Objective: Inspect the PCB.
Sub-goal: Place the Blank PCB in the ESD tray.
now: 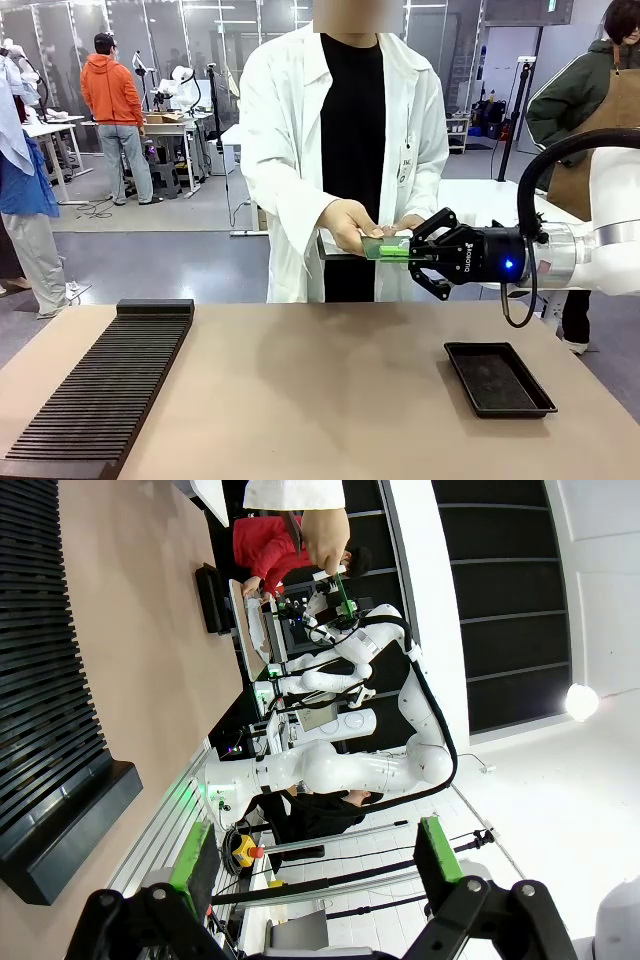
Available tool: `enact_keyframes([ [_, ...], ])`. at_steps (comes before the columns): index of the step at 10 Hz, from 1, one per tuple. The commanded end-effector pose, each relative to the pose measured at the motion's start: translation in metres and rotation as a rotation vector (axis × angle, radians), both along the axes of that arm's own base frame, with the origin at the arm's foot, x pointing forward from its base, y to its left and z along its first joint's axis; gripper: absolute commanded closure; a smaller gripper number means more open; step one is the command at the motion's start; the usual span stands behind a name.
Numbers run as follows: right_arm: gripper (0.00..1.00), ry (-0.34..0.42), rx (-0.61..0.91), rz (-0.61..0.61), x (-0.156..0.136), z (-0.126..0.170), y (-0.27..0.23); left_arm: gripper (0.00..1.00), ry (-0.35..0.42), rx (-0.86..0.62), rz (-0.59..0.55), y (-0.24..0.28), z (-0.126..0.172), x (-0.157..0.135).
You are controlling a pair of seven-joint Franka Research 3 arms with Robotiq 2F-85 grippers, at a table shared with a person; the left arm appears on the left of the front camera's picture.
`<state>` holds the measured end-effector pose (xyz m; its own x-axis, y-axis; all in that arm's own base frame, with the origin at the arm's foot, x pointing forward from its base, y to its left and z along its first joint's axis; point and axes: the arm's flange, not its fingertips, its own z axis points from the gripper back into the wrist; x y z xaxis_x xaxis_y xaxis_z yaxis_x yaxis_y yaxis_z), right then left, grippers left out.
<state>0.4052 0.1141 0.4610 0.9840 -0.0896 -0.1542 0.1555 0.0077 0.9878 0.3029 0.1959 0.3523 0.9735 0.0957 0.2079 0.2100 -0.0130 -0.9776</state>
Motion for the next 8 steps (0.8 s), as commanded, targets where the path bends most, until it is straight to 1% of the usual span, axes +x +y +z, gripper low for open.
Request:
enact_keyframes([
  [1,1.00,-0.002,0.006,0.008,-0.0003,0.0022,0.0017,0.00,0.006,0.007,-0.001,-0.0009,0.0052,0.0003],
  [8,1.00,-0.002,0.006,0.008,-0.0003,0.0022,0.0017,0.00,0.006,0.007,-0.001,-0.0009,0.0052,0.0003],
])
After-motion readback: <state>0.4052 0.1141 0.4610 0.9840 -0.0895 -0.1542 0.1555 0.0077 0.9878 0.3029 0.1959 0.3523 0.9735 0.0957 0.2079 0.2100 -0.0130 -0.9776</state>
